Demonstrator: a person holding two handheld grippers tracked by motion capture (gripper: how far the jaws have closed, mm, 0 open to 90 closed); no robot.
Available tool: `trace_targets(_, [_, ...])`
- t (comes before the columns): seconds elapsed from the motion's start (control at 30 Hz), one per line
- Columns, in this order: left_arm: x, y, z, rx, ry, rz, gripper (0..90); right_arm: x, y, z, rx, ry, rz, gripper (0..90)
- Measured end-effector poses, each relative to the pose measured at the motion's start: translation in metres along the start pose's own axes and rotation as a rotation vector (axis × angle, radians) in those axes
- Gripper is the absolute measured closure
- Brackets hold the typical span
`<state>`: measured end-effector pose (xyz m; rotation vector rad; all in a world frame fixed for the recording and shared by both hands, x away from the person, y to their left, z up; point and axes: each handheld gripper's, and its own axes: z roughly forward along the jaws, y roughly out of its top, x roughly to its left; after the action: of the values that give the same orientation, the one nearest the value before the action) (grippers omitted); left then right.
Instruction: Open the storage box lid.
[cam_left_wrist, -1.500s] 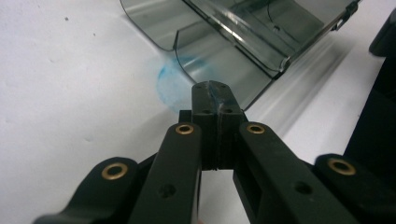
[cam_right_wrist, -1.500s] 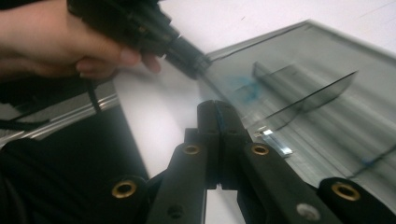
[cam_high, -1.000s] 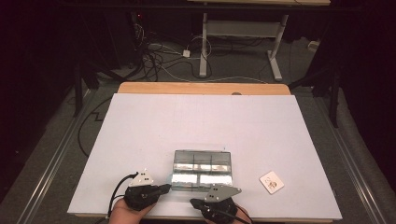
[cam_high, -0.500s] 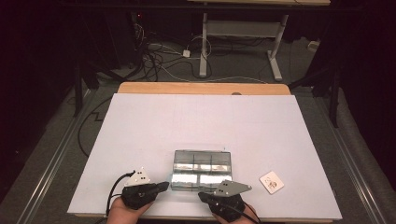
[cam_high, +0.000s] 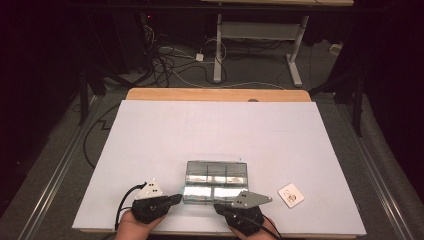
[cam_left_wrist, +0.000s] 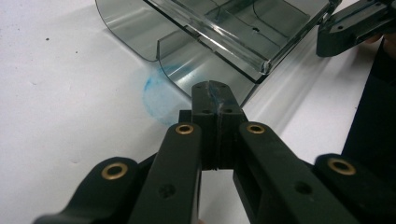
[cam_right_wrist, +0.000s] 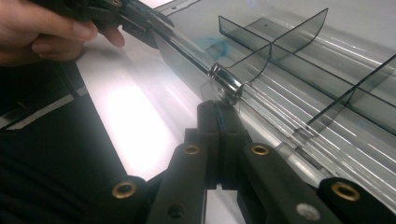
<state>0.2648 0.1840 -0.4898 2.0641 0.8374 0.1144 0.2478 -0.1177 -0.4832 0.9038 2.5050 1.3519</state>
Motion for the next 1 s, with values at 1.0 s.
trace_targets(1.0, [-0.001,0.006,-0.01,-0.043,-0.006,0.005,87.6,-0.001,0.012,-0.011,-0.1,0.007,0.007,90.0])
